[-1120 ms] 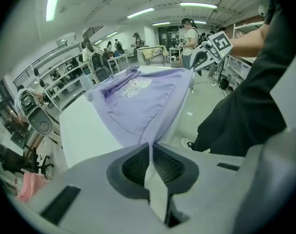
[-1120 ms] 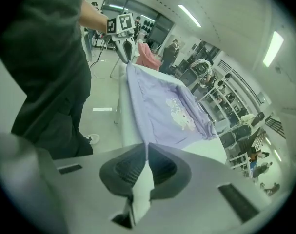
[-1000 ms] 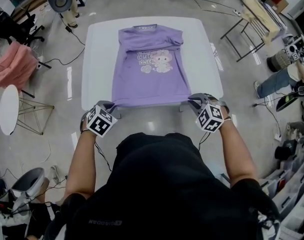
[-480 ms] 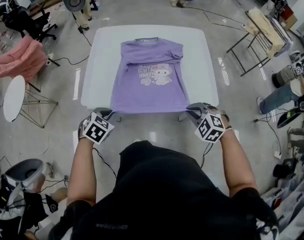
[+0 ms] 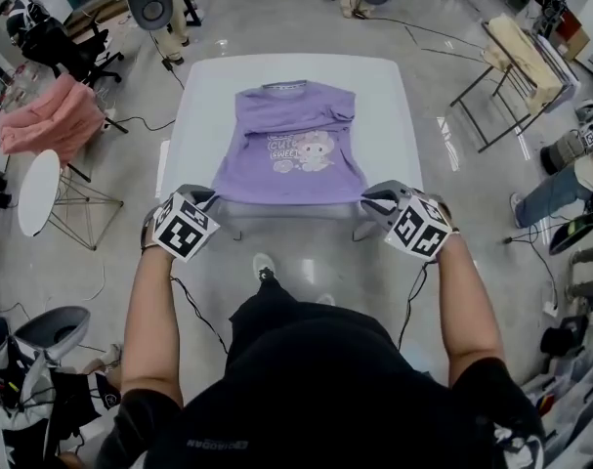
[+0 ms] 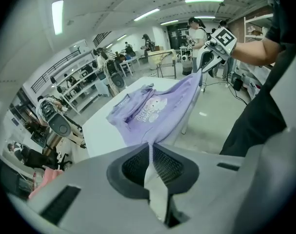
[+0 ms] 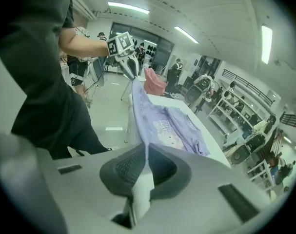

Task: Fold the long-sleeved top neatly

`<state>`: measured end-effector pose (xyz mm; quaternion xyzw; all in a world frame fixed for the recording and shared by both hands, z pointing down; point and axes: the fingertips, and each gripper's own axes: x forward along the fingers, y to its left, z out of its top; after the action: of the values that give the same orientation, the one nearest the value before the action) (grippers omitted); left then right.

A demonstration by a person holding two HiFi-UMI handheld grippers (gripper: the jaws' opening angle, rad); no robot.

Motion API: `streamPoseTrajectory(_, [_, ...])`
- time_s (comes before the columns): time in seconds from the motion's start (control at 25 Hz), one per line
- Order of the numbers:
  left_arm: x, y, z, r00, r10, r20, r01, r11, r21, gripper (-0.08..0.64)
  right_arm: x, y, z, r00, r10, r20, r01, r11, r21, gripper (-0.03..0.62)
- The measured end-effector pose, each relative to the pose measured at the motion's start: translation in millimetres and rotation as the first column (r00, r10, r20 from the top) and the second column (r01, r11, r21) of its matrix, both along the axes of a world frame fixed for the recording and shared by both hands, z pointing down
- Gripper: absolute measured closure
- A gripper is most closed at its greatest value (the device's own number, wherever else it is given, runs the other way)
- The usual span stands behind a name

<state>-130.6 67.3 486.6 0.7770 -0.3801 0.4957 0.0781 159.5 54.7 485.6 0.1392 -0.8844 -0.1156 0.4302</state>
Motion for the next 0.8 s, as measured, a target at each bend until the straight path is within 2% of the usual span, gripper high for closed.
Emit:
streamPoseTrajectory(0.12, [-7, -35, -13, 1.000, 0.012, 0.009, -0.012, 1.000, 0.016, 0.535, -4, -32, -18, 0.999, 0.034, 0.043, -0.034, 0.999, 0.002, 0.568])
streamPoseTrajectory(0.24, [-14, -75, -20, 1.000, 0.026, -0.002, -0.026, 0.999, 0.025, 0.535, -11, -72, -31, 0.991, 0.107, 0.075, -0.107, 0.994, 0.001, 0.568])
streamPoseTrajectory(0.44, [-23, -150, -30, 0.996, 0.089, -0.016, -0.089, 0.996, 0.032, 0.535, -23, -135, -44, 0.971, 0.230, 0.064, -0.230, 0.973, -0.001, 0.568])
streamPoseTrajectory(0.56, [-28, -194, -28, 0.992, 0.122, -0.017, -0.122, 0.992, 0.037, 0.534, -25, -173, -46, 0.938, 0.337, 0.078, -0.337, 0.942, -0.018, 0.567])
streamPoseTrajectory(0.8, [-28, -267, -15, 0.985, 0.174, -0.001, -0.174, 0.985, 0.023, 0.535, -23, -234, -34, 0.850, 0.520, 0.082, -0.518, 0.854, -0.053, 0.566])
